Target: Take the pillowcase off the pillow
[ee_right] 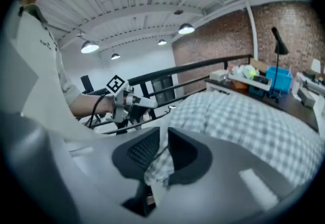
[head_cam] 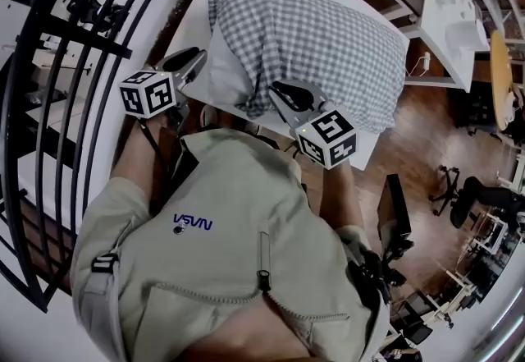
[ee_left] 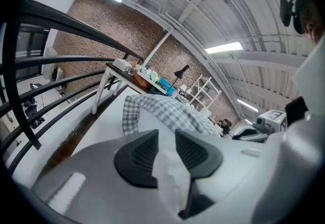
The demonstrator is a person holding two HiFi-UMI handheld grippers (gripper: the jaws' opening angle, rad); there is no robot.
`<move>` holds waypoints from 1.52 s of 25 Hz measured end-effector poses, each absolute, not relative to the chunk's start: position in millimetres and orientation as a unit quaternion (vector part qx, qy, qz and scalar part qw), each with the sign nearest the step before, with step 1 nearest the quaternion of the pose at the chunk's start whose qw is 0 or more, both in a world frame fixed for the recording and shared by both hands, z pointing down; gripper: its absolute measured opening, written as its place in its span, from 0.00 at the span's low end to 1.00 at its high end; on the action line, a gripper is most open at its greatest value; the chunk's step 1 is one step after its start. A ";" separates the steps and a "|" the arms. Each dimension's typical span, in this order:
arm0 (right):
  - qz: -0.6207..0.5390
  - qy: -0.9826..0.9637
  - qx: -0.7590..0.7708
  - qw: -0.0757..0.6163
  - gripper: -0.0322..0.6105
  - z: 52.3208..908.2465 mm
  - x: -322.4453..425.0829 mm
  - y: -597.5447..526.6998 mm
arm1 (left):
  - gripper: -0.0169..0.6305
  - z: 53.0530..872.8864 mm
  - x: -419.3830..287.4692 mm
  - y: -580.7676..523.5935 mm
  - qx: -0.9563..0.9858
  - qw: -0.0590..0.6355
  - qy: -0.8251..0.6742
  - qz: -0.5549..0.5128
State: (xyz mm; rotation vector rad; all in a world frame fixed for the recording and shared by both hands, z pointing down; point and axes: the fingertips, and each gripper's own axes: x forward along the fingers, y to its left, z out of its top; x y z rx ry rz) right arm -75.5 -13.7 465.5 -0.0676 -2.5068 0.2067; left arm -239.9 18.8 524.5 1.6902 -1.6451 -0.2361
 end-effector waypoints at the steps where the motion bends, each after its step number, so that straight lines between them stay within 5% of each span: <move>1: 0.061 -0.952 -0.016 0.299 0.14 459.4 -82.4 -20.2 | 0.25 528.2 -247.0 7.5 0.653 0.377 -0.650 -0.094; 5: 0.017 -0.958 0.010 0.287 0.18 449.8 -111.3 -36.3 | 0.39 555.7 -262.6 -40.2 0.639 0.400 -0.651 -0.082; 8: -0.003 -0.961 0.026 0.274 0.18 442.0 -134.3 -46.0 | 0.41 574.3 -258.6 -65.1 0.651 0.422 -0.628 -0.065; 12: -0.022 -0.963 0.048 0.265 0.19 437.5 -164.9 -56.1 | 0.17 567.0 -239.7 -69.8 0.690 0.413 -0.591 -0.067; 15: -0.040 -0.959 0.069 0.273 0.19 442.5 -181.3 -68.9 | 0.09 555.4 -225.5 -65.9 0.709 0.376 -0.595 -0.038; 23: -0.151 -0.897 0.079 0.407 0.23 502.1 -202.2 -85.3 | 0.07 532.9 -182.1 -48.8 0.738 0.309 -0.599 0.027; 26: -0.159 -0.901 0.089 0.394 0.08 494.1 -204.2 -89.1 | 0.07 530.3 -189.4 -41.1 0.735 0.296 -0.609 0.037; 32: -0.166 -0.910 0.193 0.326 0.06 440.1 -199.7 -147.3 | 0.06 526.4 -189.0 -18.1 0.741 0.276 -0.609 0.057; 38: -0.132 -0.884 0.281 0.350 0.06 448.7 -149.7 -227.3 | 0.06 528.2 -190.1 6.7 0.747 0.266 -0.607 0.049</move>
